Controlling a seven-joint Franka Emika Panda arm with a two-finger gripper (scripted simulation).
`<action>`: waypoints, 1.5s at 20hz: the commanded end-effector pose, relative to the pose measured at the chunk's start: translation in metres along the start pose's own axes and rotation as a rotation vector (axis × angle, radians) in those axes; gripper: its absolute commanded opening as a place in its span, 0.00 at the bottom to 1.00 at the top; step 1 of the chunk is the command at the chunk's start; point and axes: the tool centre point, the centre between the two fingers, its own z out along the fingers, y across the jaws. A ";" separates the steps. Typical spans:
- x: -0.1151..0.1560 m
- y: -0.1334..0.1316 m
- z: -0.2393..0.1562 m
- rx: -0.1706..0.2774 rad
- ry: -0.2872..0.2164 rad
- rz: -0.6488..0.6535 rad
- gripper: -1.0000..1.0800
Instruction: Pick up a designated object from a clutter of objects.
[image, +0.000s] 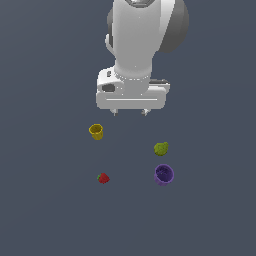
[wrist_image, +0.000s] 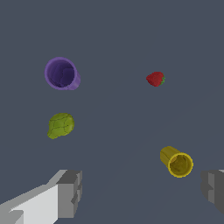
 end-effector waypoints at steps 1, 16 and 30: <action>0.000 0.000 0.000 0.000 0.000 0.000 0.62; 0.009 -0.006 -0.004 0.006 0.003 0.010 0.62; 0.052 -0.030 0.041 0.125 -0.105 0.165 0.62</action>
